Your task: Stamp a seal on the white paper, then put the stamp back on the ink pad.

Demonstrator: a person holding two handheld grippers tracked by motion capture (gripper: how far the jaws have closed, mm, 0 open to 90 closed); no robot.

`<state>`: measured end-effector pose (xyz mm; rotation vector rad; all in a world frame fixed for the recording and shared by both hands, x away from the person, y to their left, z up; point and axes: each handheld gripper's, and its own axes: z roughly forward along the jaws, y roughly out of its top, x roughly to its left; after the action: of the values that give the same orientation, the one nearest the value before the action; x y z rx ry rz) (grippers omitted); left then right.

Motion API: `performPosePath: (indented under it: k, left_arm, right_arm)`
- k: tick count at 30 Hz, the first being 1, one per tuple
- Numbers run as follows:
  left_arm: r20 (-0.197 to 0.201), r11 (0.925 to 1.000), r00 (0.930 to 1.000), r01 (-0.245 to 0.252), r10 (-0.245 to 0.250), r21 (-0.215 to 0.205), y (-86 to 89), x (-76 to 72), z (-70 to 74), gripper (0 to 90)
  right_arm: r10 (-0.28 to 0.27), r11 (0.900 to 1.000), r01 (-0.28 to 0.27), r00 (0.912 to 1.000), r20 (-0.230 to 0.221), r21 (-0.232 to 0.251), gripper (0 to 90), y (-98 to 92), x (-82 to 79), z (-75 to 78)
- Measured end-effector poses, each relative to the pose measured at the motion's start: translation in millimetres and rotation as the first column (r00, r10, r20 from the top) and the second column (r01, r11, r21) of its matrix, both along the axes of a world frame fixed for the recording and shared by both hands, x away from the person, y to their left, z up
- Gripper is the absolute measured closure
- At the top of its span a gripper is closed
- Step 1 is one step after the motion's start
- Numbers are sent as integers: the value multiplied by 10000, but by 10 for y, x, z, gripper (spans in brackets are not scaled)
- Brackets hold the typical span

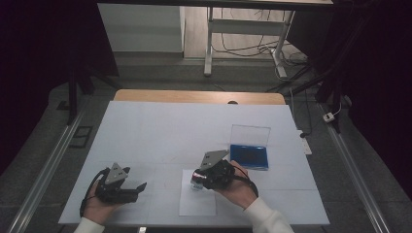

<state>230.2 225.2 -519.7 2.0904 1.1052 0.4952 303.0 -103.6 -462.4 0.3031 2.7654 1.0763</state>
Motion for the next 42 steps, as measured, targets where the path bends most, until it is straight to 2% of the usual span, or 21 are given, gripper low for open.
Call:
performPosePath:
  k: [13, 24, 31, 42]
  left_arm:
    - [23, 10000, 10000, 4, -4, 13, -1, -2, 1, 180]
    - [-1, 10000, 10000, 10, -10, 59, -2, -1, -6, 181]
    - [9, 10000, 10000, 10, -10, 49, -3, 5, -7, 181]
    - [-3, 10000, 10000, 29, -29, 72, -9, 5, -11, 181]
  right_arm:
    - [-474, 9974, 464, 9987, 177, 557, 698, -167, 49, 150]
    - [-846, 9933, 815, 9958, 348, 824, 698, -301, 100, 249]
    - [-1293, 9860, 1237, 9906, 442, 1116, 698, -424, 149, 323]
    - [-1827, 9773, 1752, 9816, 551, 1195, 698, -580, 223, 379]
